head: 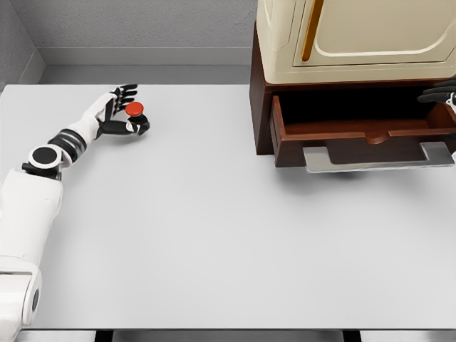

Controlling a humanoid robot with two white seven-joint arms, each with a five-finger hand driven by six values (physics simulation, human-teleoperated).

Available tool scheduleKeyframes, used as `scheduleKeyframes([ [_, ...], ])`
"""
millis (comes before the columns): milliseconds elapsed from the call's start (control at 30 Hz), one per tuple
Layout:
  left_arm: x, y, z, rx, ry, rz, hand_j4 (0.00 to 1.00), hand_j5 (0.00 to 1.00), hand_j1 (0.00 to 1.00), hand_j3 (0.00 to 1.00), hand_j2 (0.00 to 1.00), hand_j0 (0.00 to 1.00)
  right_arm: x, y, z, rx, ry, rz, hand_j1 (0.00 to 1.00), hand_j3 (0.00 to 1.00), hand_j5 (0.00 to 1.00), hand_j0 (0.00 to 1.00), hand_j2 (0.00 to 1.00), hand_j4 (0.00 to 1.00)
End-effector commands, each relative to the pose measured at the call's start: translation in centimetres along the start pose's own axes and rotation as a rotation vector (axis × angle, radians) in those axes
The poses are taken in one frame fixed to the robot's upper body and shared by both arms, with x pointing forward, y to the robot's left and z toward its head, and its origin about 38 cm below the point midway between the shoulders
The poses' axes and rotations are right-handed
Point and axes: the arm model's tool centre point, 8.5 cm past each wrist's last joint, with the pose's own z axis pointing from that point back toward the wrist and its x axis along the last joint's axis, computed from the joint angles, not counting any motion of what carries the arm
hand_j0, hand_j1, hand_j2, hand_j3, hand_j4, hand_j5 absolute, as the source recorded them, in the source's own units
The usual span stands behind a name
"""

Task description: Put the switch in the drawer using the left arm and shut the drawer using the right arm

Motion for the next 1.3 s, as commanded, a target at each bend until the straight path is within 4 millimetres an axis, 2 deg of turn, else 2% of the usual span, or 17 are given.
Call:
scheduleKeyframes([
  [0, 0.3, 0.2, 0.0, 0.004, -0.014, -0.003, 0.84, 0.84, 0.84, 0.84, 0.84, 0.84, -0.2, 0.0, 0.1, -0.002, 0.007, -0.005, 0.85, 0.85, 0.85, 0.85, 0.85, 0.85],
  [33, 0.4, 0.2, 0.0, 0.004, -0.017, -0.004, 0.79, 0.79, 0.79, 0.79, 0.79, 0.79, -0.2, 0.0, 0.1, -0.003, 0.007, -0.006, 0.85, 0.85, 0.85, 0.85, 0.85, 0.85],
  [200, 0.3, 0.3, 0.2, 0.006, -0.017, -0.009, 0.78, 0.78, 0.78, 0.78, 0.78, 0.78, -0.4, 0.4, 0.4, 0.007, 0.017, -0.011, 0.85, 0.85, 0.85, 0.85, 0.85, 0.85],
  [267, 0.4, 0.3, 0.2, 0.005, -0.020, -0.010, 0.72, 0.72, 0.72, 0.72, 0.72, 0.72, -0.5, 0.3, 0.4, 0.007, 0.019, -0.010, 0.88, 0.88, 0.88, 0.88, 0.88, 0.88],
  [400, 0.4, 0.3, 0.2, 0.005, -0.019, -0.012, 0.70, 0.70, 0.70, 0.70, 0.70, 0.70, -0.8, 0.4, 0.6, 0.009, 0.029, -0.011, 0.88, 0.88, 0.88, 0.88, 0.88, 0.88],
  [600, 0.4, 0.4, 0.3, 0.006, -0.021, -0.014, 0.61, 0.61, 0.61, 0.61, 0.61, 0.61, -0.6, 0.4, 0.5, 0.008, 0.025, -0.012, 0.89, 0.89, 0.89, 0.89, 0.89, 0.89],
  [667, 0.7, 0.5, 0.2, 0.008, -0.030, -0.017, 0.56, 0.56, 0.56, 0.56, 0.56, 0.56, -0.5, 0.5, 0.5, 0.008, 0.021, -0.017, 0.89, 0.89, 0.89, 0.89, 0.89, 0.89],
  [833, 2.3, 0.3, 0.3, 0.007, -0.085, -0.044, 0.55, 0.55, 0.55, 0.55, 0.55, 0.55, 0.7, 0.8, -0.2, -0.022, -0.013, -0.036, 0.89, 0.89, 0.89, 0.89, 0.89, 0.89],
  [1067, 4.6, 0.3, 0.5, 0.011, -0.154, -0.076, 0.54, 0.54, 0.54, 0.54, 0.54, 0.54, 0.9, 0.9, -0.3, -0.022, -0.017, -0.037, 0.89, 0.89, 0.89, 0.89, 0.89, 0.89],
  [1267, 5.1, -0.2, 1.0, 0.007, -0.185, -0.093, 0.51, 0.51, 0.51, 0.51, 0.51, 0.51, 0.8, 0.9, -0.3, -0.022, -0.015, -0.037, 0.89, 0.89, 0.89, 0.89, 0.89, 0.89],
])
